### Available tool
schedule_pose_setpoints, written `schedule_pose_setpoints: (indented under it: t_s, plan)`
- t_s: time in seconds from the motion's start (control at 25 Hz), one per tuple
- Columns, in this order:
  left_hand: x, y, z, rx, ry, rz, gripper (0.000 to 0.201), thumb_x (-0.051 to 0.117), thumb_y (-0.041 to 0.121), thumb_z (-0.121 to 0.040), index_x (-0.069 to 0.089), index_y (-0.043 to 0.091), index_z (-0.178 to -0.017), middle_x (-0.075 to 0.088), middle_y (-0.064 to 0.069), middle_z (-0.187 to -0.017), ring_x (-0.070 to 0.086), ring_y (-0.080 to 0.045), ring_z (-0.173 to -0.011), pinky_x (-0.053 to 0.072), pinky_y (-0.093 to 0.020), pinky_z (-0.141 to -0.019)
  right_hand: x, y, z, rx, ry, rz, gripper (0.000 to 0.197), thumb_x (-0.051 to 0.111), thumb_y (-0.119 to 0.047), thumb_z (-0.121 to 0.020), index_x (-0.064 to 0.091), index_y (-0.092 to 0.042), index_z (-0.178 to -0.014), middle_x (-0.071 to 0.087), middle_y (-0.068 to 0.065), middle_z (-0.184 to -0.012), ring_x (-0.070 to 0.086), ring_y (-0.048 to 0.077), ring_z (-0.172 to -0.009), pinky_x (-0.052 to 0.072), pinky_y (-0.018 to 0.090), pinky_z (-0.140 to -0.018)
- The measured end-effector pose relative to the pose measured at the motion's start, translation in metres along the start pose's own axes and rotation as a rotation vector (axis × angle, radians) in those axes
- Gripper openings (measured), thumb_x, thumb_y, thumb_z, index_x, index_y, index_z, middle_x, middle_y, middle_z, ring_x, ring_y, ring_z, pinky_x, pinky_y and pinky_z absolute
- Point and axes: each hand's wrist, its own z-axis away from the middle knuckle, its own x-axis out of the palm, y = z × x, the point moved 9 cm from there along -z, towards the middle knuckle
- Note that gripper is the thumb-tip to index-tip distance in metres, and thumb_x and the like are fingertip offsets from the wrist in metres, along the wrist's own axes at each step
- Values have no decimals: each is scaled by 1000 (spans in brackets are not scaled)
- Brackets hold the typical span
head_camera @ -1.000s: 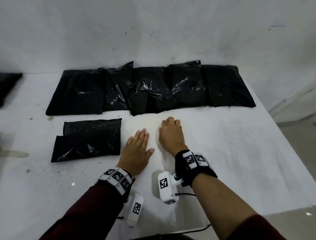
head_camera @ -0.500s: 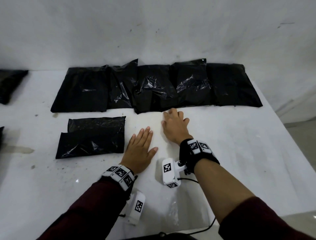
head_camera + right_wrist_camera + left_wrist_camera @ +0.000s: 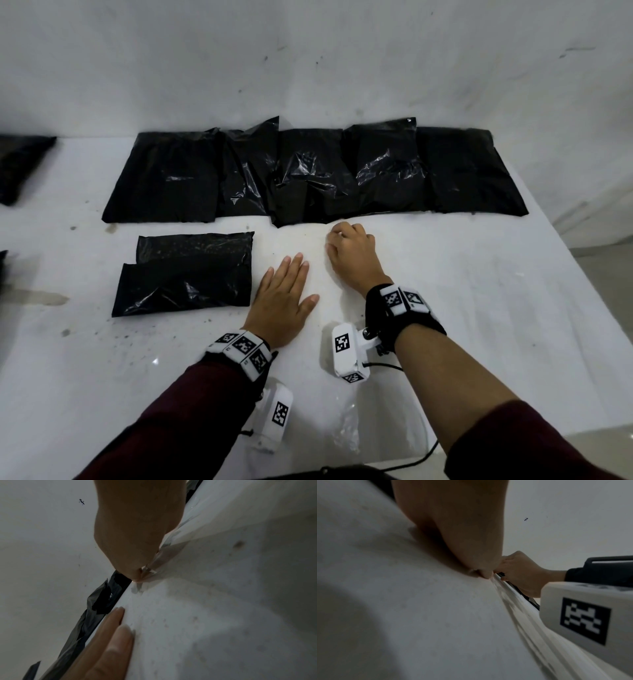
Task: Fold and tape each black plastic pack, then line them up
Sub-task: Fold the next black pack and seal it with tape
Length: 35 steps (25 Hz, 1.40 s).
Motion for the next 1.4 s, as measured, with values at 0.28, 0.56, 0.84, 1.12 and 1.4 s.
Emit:
schedule_pose_setpoints:
  t_s: [0.28,0.56,0.84,1.12,1.4]
  plan:
    - [0,0,1,-2,-9,1,86,-9,60,-75,1,16,-149,-6,1,-157,-9,-14,-144,-16,-26,-108,0,4,-12,119,-65,-25,26,39,-13,-97,54,-8,-117,46,8,-125,38,28,-116,32,41,-92]
    - [0,0,1,-9,-34,2,87,-12,59,-73,-5,17,-148,-11,3,-157,-21,-4,-135,-17,-26,-108,2,1,-13,129,-115,-32,30,36,0,-91,52,-4,-117,49,11,-125,39,30,-117,32,40,-92]
    - [0,0,2,-11,-30,2,87,-11,59,-73,-2,16,-149,-7,2,-157,-13,-9,-141,-15,-26,-108,-11,-1,4,138,-90,-213,33,38,11,-80,54,-13,-98,57,7,-112,45,26,-109,25,32,-89]
    - [3,-1,0,-39,-119,98,114,-6,83,-57,-3,16,-149,-13,4,-156,-15,-9,-142,-13,-29,-112,-51,-5,33,179,-74,-394,32,31,9,-80,47,-18,-88,50,-3,-92,35,22,-92,29,27,-76]
    - [-22,8,16,-103,47,763,36,66,27,-85,59,18,-119,53,4,-132,25,-14,-139,9,-41,-117,-72,-17,74,200,5,-444,33,29,10,-78,47,-16,-87,49,-3,-89,40,26,-96,32,27,-74]
